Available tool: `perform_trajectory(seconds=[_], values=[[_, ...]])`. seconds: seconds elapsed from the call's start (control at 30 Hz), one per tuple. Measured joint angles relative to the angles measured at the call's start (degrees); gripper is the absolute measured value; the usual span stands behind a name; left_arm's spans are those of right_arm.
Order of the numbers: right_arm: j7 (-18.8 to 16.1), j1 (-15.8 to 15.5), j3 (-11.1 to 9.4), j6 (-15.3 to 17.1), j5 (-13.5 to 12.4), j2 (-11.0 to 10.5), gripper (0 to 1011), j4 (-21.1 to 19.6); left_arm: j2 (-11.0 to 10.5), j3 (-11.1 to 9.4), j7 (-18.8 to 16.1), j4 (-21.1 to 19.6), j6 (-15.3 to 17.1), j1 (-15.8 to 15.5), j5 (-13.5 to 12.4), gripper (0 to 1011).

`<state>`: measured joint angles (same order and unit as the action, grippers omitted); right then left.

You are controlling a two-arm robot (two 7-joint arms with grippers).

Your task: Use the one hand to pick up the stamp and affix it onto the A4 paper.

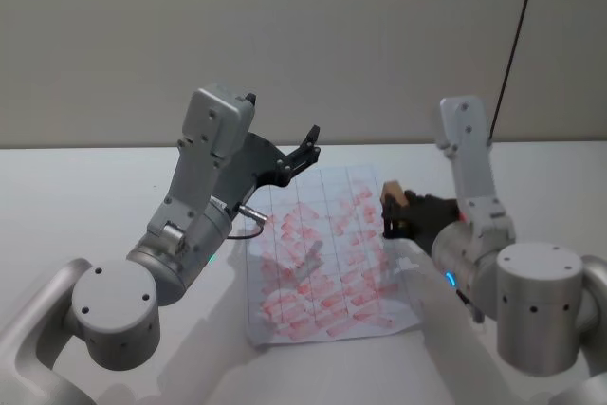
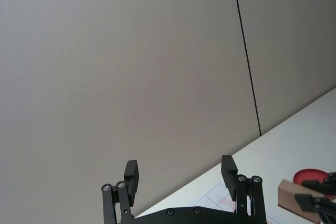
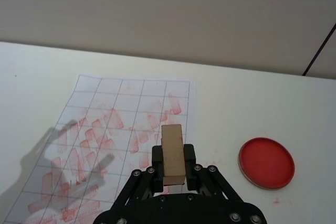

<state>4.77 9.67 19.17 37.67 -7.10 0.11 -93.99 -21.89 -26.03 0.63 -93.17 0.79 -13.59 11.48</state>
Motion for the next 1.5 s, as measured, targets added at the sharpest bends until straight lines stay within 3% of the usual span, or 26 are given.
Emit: perform_trajectory(seconds=[0.33, 0.73, 1.5], values=[[-1.34, -0.10, 0.73, 0.79, 1.44, 0.66, 216, 2.83, 0.00, 0.00, 0.00, 0.00, 0.00, 0.00, 0.00, 1001], [-3.34, 1.16, 1.41, -1.16, 2.91, 1.94, 216, 7.69, 0.00, 0.00, 0.00, 0.00, 0.00, 0.00, 0.00, 1002], [-2.85, 2.61, 1.27, -0.62, 4.00, 3.32, 214, 12.44, 0.00, 0.00, 0.00, 0.00, 0.00, 0.00, 0.00, 1001]])
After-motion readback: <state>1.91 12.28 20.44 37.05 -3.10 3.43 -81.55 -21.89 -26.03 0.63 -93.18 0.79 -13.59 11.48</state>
